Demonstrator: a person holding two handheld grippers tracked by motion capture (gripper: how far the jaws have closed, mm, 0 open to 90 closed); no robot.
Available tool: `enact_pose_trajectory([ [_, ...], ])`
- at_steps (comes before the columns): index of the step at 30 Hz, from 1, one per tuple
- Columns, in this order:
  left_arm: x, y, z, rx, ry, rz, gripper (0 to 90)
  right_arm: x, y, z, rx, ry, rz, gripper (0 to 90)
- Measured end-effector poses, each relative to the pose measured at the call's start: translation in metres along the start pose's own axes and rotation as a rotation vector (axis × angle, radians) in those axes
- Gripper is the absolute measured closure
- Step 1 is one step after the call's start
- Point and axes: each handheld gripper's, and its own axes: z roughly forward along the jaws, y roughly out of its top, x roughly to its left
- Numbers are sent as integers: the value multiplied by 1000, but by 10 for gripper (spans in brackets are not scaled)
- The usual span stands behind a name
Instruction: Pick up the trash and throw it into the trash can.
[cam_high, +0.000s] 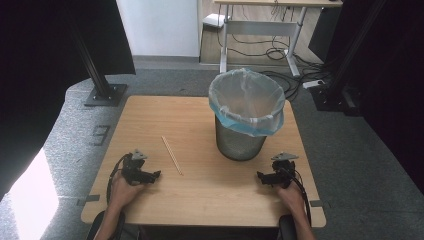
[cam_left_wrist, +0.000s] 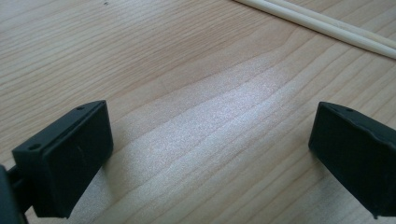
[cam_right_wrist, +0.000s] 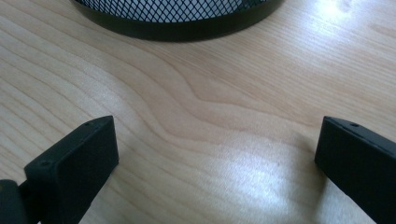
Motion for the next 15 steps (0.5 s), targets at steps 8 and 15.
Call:
enact_pose_trajectory([
  [8, 0, 0, 0, 0, -1, 0, 0, 3, -2, -2, 0, -3, 4, 0],
  [15, 0, 1, 0, 1, 0, -3, 0, 4, -3, -3, 1, -7, 6, 0],
])
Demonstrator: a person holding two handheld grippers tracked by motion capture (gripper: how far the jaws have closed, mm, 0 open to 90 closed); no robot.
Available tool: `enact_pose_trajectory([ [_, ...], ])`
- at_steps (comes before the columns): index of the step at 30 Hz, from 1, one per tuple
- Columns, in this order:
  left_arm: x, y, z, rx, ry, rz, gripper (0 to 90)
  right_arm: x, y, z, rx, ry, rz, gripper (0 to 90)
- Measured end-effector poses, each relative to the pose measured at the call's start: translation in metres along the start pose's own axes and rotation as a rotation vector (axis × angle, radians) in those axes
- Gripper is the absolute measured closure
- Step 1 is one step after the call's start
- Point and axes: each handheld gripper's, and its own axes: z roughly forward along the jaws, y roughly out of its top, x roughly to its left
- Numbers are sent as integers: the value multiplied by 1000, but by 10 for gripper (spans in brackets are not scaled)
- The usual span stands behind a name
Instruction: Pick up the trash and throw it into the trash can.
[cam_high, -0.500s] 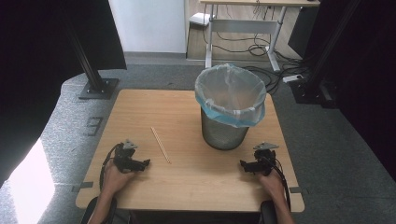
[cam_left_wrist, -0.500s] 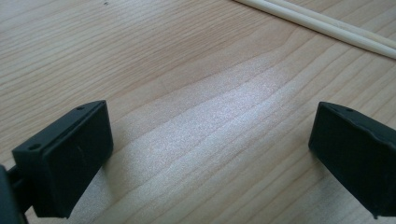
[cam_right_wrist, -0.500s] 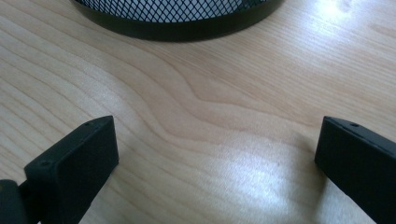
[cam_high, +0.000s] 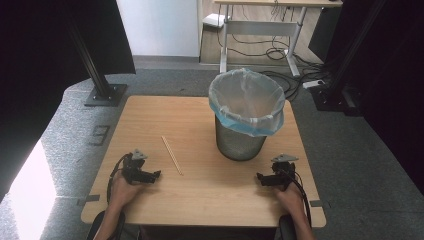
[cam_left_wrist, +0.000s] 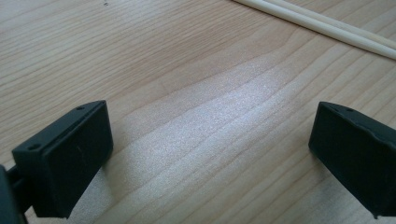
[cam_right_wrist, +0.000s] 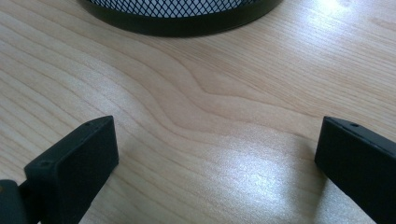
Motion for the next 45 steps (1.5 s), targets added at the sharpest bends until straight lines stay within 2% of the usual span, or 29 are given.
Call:
enact_pose_trajectory([
  [5, -1, 6, 1, 23, 1, -9, 7, 1, 0, 0, 0, -1, 3, 0],
  [7, -1, 8, 1, 21, -4, -15, 31, 1, 0, -1, 1, -1, 2, 0],
  [8, -1, 11, 1, 11, -15, -23, 77, 1, 0, -1, 0, -1, 1, 0],
  [10, -3, 17, 2, 3, -22, -27, 77, 1, 0, -1, 0, -1, 1, 0],
  [11, -6, 25, 5, 4, -29, -25, 77, 1, 0, -1, 0, -1, 1, 0],
  [14, -11, 32, 10, 9, -33, -22, 77, 1, 0, -1, 0, 0, 1, 0],
  [18, -20, 45, 19, 16, -33, 3, 77, 2, -1, -1, 1, 1, 0, 0],
  [22, -25, 53, 25, 7, -34, -2, 77, 2, -1, -1, 1, 2, 0, 0],
  [30, -32, 56, 39, 15, -26, 3, 77, 2, -1, -1, 1, 7, -4, 0],
  [33, -32, 56, 39, 20, -16, 0, 80, 3, -1, -1, 1, 7, -5, 0],
  [35, -32, 55, 41, 37, -1, 16, 83, 3, -1, -1, 1, 8, -6, 0],
  [36, -31, 54, 40, 32, -7, 8, 87, 3, -1, -1, 1, 9, -6, 0],
  [39, -29, 52, 36, 36, -7, 14, 151, 3, -1, -1, 2, 10, -6, 0],
  [40, -28, 51, 34, 37, -10, 12, 200, 3, -1, -1, 1, 11, -7, 0],
  [41, -26, 50, 32, 37, -9, 13, 200, 3, -1, -1, 1, 11, -7, 0],
  [44, -17, 45, 23, 34, 0, -2, 358, 4, -1, -1, 1, 12, -9, 0],
  [45, -9, 41, 18, 37, 11, -12, 464, 4, -1, -1, 1, 13, -9, 0],
])
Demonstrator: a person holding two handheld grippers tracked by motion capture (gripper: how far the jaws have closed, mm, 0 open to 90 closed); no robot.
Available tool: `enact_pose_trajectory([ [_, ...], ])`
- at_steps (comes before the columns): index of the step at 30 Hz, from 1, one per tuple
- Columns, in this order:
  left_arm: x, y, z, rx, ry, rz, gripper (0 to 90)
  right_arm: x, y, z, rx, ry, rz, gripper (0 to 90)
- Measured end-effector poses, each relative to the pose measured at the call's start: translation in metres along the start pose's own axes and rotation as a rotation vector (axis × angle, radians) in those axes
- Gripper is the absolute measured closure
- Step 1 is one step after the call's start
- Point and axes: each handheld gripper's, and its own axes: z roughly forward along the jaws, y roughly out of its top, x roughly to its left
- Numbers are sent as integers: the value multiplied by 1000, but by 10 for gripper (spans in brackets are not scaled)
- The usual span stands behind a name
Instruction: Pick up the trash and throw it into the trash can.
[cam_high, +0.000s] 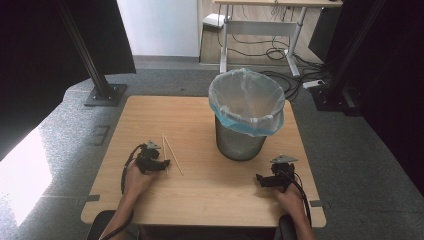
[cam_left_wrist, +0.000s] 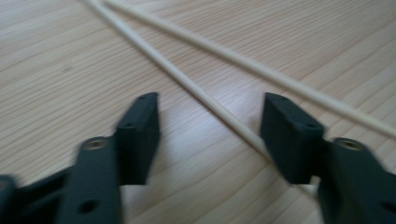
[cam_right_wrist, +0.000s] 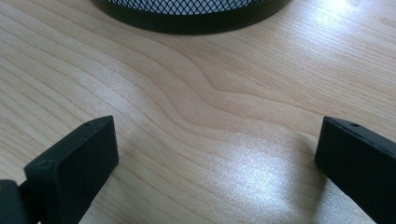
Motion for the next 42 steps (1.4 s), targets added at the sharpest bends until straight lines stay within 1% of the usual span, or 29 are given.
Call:
enact_pose_trajectory([
  [1, 0, 0, 0, 0, 0, 0, 523, 0, 0, 0, 0, 0, 0, 0],
  [2, 5, -2, -3, 4, 7, -9, 523, 0, 0, 0, 0, 0, -1, 0],
  [3, 9, -4, -5, 4, 13, -20, 627, 0, 0, 0, -1, 0, -1, 0],
  [4, 17, -7, -8, 2, 26, -42, 677, 0, 0, 0, -1, 0, -2, 0],
  [5, 17, -7, -8, 2, 26, -42, 725, 0, 0, 0, -1, 0, -2, 0],
  [6, 24, -10, -10, -3, 34, -62, 767, 0, 0, 0, -1, 0, -2, 0],
  [8, 29, -11, -11, -7, 40, -76, 839, 0, 0, 0, -1, 0, -1, 0],
  [12, 34, -12, -11, -14, 39, -82, 856, 0, 0, 0, -1, 0, -1, 0],
  [13, 37, -11, -11, -13, 43, -89, 861, 0, 0, 0, -1, 0, -1, 0],
  [15, 39, -10, -10, -12, 41, -95, 861, 0, 0, 0, -1, 1, -2, 0],
  [20, 45, -7, -10, -7, 4, -120, 862, 0, 0, 0, -1, 1, -2, 0],
  [23, 47, -1, -16, -12, -20, -129, 863, 0, 0, 0, -1, 1, -2, 0],
  [24, 48, 1, -18, -15, -28, -129, 863, 0, 0, 0, 0, 1, -1, 0],
  [25, 49, 7, -24, -20, -46, -133, 863, 0, 0, 0, 0, 1, -1, 0],
  [26, 49, 7, -24, -20, -46, -133, 863, 0, 0, 0, 0, 1, -1, 0],
  [28, 50, 14, -31, -26, -62, -136, 863, 0, 0, 0, 0, 1, -2, 0],
  [30, 52, 21, -37, -24, -74, -131, 863, 0, 0, 0, 0, 2, -3, 0],
  [34, 53, 37, -49, -13, -94, -112, 863, 1, 0, 0, 0, 2, -3, 0],
  [40, 52, 60, -69, -17, -117, -86, 863, 1, 0, 0, 0, 2, -3, 0],
  [42, 52, 73, -79, -21, -127, -73, 863, 1, 0, 0, 0, 2, -4, 0],
])
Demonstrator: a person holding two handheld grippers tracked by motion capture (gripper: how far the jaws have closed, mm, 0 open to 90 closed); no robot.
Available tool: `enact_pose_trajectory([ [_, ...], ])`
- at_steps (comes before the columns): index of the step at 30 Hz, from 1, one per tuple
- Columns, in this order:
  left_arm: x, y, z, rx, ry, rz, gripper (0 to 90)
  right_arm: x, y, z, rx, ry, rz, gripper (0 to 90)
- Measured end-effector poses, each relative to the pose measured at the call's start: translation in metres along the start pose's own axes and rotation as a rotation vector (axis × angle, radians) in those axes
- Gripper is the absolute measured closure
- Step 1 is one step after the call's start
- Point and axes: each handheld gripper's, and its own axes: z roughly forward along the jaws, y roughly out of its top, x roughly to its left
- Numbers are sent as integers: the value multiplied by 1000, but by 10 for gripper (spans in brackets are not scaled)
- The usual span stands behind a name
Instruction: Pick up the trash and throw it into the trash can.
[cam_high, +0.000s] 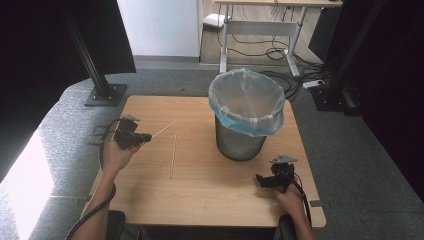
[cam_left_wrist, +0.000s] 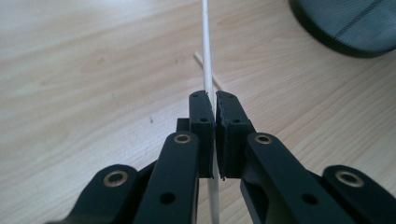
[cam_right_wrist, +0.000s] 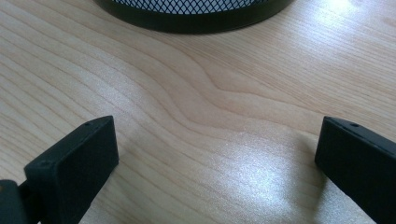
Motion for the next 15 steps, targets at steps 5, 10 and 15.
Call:
enact_pose_trajectory([
  [5, -7, 24, -19, -12, -16, 34, 864, 0, 0, 0, 1, 0, -1, 0],
  [10, -17, 49, -39, -22, -28, 71, 863, 0, 0, 0, 0, 1, -2, 0],
  [15, -26, 69, -55, -32, -40, 100, 863, 0, 0, 0, 0, 2, -3, 0],
])
